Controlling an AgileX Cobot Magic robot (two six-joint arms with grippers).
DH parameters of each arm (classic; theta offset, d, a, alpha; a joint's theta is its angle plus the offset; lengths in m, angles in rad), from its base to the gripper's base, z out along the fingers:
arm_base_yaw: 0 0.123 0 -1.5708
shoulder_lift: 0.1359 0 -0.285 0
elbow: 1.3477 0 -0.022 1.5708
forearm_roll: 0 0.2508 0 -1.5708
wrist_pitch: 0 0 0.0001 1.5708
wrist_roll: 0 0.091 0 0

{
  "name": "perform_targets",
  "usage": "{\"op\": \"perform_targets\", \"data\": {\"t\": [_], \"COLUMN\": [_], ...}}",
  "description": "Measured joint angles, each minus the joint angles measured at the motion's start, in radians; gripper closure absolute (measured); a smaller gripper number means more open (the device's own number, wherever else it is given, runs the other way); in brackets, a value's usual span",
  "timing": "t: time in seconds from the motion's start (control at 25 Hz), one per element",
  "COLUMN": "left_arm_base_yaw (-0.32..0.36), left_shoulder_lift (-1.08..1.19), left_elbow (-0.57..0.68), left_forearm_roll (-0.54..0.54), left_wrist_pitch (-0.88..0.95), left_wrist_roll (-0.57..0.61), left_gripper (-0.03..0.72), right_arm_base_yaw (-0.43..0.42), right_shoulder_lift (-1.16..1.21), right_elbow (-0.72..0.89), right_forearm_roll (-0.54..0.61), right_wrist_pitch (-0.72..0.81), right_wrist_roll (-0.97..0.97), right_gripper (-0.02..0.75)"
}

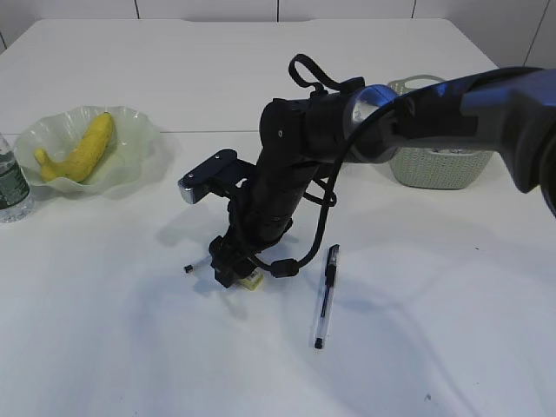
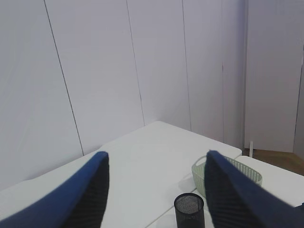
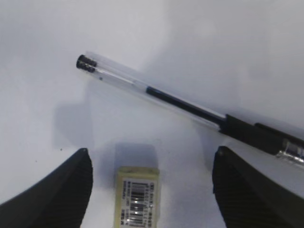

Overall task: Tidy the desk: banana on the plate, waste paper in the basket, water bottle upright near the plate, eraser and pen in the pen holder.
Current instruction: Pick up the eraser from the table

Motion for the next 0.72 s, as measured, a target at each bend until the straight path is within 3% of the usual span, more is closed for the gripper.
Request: {"op": "perform_targets", "data": {"t": [0.72], "left_arm_base_yaw": [0.0], "left_shoulder_lift": [0.0], "left_elbow": [0.0], "left_forearm_roll": [-0.009], "left_wrist_pitch": [0.0], "left_wrist_roll": [0.0], "left_gripper": [0.245], "right_arm_base_yaw": [0.0], "right_shoulder_lift": [0.0], "right_elbow": [0.0], "right_forearm_roll": [0.0], "right_wrist_pitch": [-0.03], "right_wrist_roll": [0.069], "right_gripper": [0.153]}}
